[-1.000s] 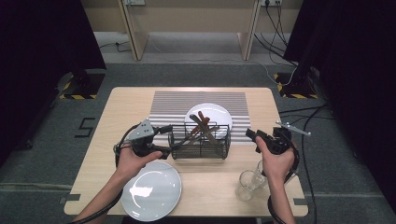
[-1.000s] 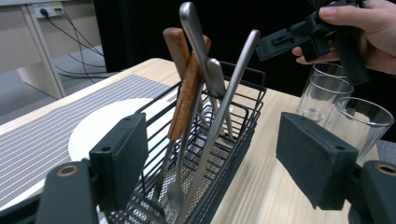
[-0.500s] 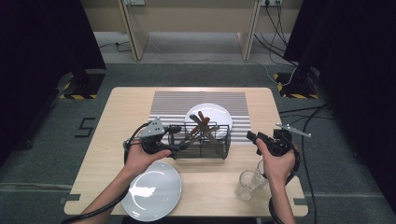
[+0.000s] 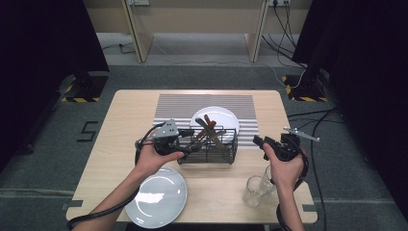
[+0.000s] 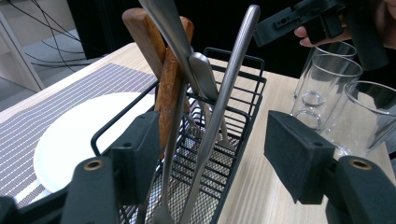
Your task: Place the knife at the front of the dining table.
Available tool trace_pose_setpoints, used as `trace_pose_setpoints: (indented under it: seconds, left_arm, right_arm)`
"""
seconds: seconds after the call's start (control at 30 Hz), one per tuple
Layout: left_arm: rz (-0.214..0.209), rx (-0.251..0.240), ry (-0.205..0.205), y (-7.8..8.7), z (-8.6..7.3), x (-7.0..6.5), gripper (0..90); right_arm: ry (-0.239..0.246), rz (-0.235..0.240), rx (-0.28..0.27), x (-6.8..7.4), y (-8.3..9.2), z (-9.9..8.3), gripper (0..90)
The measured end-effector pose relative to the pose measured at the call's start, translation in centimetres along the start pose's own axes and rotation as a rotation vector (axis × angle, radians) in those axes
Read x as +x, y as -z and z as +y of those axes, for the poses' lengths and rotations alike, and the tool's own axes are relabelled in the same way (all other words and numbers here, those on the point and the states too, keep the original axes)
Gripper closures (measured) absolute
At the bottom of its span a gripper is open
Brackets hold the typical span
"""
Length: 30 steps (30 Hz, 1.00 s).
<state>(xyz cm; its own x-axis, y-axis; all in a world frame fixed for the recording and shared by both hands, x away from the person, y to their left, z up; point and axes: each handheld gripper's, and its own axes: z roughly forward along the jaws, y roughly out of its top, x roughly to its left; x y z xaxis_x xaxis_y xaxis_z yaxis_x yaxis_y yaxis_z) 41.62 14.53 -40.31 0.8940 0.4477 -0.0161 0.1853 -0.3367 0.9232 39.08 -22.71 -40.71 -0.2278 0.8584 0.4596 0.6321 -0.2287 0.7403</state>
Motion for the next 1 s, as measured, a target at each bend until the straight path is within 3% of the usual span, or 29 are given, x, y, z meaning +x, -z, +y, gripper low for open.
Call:
trace_pose_setpoints:
  seconds: [1.0]
  left_arm:
    - [-0.026,0.092,-0.052,-2.8,0.3,0.7,57.8]
  right_arm:
    - [-0.03,0.016,0.019,-0.4,-0.3,-0.2,45.5]
